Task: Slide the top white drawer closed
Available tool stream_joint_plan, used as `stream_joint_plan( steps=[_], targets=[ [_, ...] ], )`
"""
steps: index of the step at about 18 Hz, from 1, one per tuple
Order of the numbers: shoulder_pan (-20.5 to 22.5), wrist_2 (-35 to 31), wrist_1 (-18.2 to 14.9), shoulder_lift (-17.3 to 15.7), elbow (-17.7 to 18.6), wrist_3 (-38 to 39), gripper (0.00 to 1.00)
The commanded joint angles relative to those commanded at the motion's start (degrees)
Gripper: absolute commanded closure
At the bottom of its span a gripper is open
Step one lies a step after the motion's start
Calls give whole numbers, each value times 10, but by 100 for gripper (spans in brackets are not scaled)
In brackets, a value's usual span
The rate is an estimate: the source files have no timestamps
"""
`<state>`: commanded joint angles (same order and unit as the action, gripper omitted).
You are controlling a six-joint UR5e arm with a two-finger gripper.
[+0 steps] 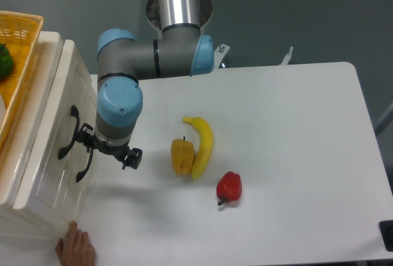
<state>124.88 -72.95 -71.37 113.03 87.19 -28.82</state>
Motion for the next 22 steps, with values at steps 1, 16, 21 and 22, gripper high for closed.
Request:
stream_joint_plan(
  steps=[1,16,21,22],
  targets=[
    [15,-10,0,-2,-4,-19,0],
    [157,-138,1,-17,-11,-194,0],
    [211,-159,4,-12,-11,-313,0],
    [227,-156,5,-12,-12,-330,0]
  ],
)
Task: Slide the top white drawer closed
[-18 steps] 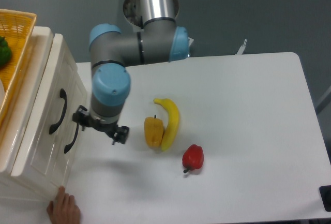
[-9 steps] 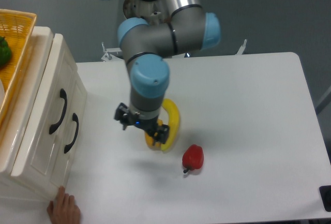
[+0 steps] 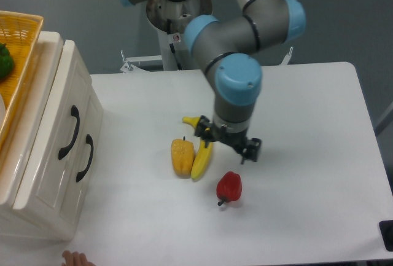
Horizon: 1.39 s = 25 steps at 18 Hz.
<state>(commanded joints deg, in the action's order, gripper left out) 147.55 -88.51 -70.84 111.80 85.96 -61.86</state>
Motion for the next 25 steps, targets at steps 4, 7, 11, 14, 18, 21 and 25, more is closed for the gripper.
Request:
stream_joint_plan(
  steps=[4,7,11,14,18,21,25],
  targets=[
    [42,3,-2,-7,4,-64,0],
    [70,2,-3,-11,5,-84,0],
    [102,3,-3,-12,6,-125,0],
    [124,11,-1,-11,6,-129,0],
    [154,34,-4,-12,6,-130,0],
    [156,40,-5,-13,11,-130,0],
    [157,40,-5,-13,12,-130,0]
  ],
)
